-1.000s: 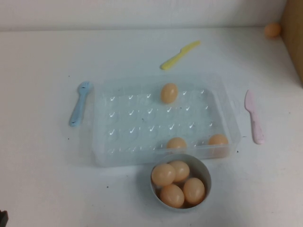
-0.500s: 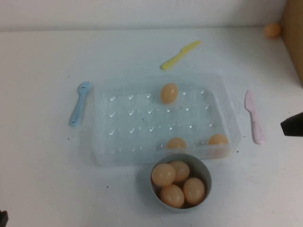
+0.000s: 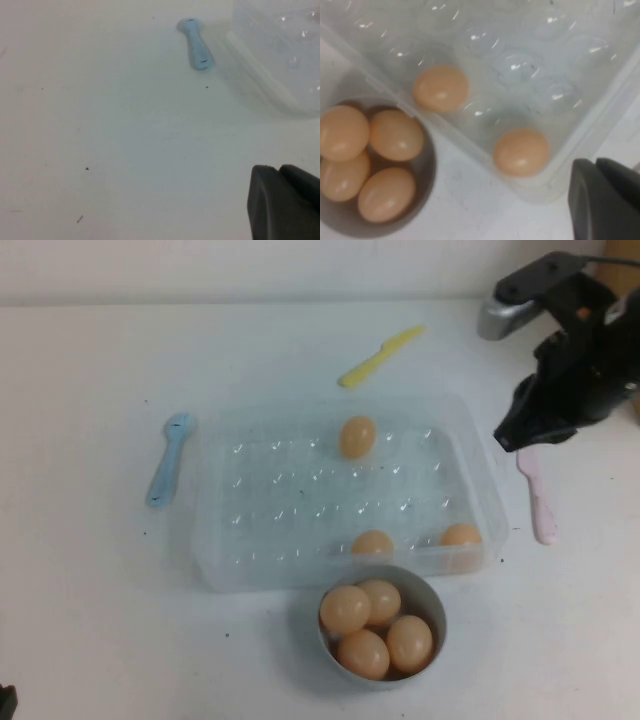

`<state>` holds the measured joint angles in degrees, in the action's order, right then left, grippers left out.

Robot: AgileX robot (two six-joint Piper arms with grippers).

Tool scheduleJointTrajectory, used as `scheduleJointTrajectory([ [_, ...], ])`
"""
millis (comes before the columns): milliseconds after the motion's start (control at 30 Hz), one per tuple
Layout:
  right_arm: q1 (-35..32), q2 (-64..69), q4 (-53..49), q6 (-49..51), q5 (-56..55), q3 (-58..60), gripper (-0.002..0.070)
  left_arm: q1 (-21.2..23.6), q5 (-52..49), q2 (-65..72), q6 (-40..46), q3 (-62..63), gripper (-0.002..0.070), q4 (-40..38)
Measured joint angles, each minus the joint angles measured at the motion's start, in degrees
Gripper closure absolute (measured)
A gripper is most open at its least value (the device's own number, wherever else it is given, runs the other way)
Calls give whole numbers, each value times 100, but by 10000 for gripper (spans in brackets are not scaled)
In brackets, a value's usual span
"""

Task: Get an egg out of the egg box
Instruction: Pick up the egg from the plastic box

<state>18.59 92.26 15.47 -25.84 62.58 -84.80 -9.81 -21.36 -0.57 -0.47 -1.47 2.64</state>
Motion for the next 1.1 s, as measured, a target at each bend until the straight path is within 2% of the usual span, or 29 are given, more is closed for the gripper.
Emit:
scheduleJointTrajectory([
  [167, 331, 1040, -292, 54, 127, -1141, 684, 0, 0, 0, 0, 0, 678, 0],
  [267, 483, 1672, -305, 62, 217, -1808, 629, 0, 0, 0, 0, 0, 678, 0],
  [333, 554, 1993, -315, 62, 231, -2205, 559, 0, 0, 0, 0, 0, 678, 0],
  [500, 671, 2875, -305, 585, -16, -3070, 275, 0, 0, 0, 0, 0, 678, 0],
  [600, 671, 3290, -305, 1076, -276, -3430, 189, 0, 0, 0, 0, 0, 678, 0],
  [767, 671, 3916, -261, 1602, -370, -3962, 162, 0, 0, 0, 0, 0, 678, 0],
  [1100, 671, 4473, -225, 2114, -583, -4345, 165, 0, 0, 0, 0, 0, 678, 0],
])
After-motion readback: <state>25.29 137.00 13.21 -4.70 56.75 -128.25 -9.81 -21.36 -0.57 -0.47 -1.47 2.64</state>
